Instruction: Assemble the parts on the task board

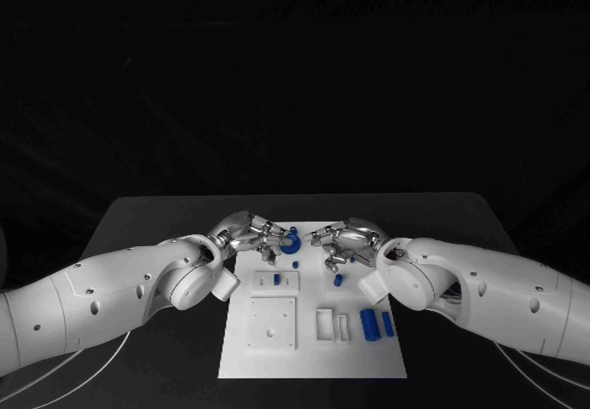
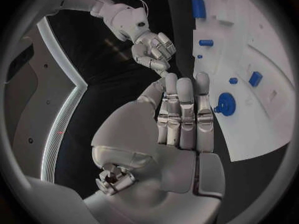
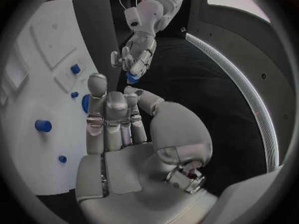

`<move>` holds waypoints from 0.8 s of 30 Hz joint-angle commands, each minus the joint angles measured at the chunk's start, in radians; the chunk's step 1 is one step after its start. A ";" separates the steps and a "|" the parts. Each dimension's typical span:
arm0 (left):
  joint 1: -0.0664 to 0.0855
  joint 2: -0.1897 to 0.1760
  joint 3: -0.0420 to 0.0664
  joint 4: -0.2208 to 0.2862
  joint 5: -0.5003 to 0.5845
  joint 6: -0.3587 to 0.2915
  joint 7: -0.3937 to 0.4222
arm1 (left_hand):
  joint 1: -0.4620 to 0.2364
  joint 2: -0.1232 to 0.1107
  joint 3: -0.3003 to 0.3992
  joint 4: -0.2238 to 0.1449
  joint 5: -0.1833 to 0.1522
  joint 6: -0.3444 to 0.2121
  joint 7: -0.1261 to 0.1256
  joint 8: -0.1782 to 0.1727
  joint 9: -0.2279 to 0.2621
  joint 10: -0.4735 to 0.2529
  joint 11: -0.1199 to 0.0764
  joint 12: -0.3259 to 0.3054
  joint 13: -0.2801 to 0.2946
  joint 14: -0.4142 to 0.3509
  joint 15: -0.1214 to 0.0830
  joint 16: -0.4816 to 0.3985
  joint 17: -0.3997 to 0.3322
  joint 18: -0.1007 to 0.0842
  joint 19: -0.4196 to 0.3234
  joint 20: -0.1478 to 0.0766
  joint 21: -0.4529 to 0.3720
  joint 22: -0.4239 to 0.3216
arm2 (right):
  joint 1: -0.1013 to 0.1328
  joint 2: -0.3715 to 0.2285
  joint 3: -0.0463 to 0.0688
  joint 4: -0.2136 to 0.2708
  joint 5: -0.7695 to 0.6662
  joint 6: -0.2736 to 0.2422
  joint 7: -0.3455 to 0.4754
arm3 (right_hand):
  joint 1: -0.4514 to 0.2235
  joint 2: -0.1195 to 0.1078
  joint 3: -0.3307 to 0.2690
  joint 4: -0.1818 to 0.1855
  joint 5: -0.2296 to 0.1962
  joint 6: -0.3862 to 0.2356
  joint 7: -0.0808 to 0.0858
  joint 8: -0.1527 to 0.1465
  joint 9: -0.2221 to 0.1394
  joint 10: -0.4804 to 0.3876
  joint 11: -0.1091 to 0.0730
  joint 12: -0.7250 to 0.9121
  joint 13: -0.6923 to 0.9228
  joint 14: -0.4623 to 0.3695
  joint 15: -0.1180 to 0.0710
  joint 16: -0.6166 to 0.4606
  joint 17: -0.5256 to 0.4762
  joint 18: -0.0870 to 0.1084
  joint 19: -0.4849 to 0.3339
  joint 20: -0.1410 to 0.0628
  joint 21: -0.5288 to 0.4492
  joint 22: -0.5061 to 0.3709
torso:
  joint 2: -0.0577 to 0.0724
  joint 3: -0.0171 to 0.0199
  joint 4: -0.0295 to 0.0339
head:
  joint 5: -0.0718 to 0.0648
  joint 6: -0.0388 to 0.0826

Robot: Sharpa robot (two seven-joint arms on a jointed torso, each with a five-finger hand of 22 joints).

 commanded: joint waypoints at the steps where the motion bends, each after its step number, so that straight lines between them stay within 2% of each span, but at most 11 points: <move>1: 0.000 0.001 0.001 0.003 -0.003 0.017 0.013 | 0.001 0.007 0.001 -0.004 0.003 0.043 -0.022 0.007 0.021 0.008 0.000 -0.003 0.000 -0.004 0.001 0.005 0.001 0.010 -0.007 -0.001 0.002 0.020 | -0.001 0.003 0.000 0.001 -0.031 -0.004 0.006 | 0.007 -0.001 0.006 -0.002 -0.005 0.009 0.003 -0.003 0.001 0.007 0.000 0.002 0.000 0.008 0.001 0.002 0.000 0.013 -0.010 0.001 0.005 0.040 | 0.000 0.0010 -0.0002 | 0.000 0.000; 24: 0.000 0.008 0.001 -0.001 -0.003 0.020 0.013 | -0.002 0.010 -0.002 -0.008 0.002 0.043 -0.022 0.007 0.021 0.008 0.000 -0.005 0.000 -0.005 0.001 0.006 0.002 0.010 -0.008 -0.001 0.006 0.020 | -0.001 0.015 0.000 0.004 -0.054 0.011 0.001 | 0.008 -0.001 0.006 -0.003 -0.006 0.013 0.001 -0.003 0.001 0.007 -0.001 0.000 0.000 0.008 0.000 0.002 0.001 0.012 -0.012 0.000 0.008 0.039 | 0.000 0.0012 -0.0003 | -0.001 -0.002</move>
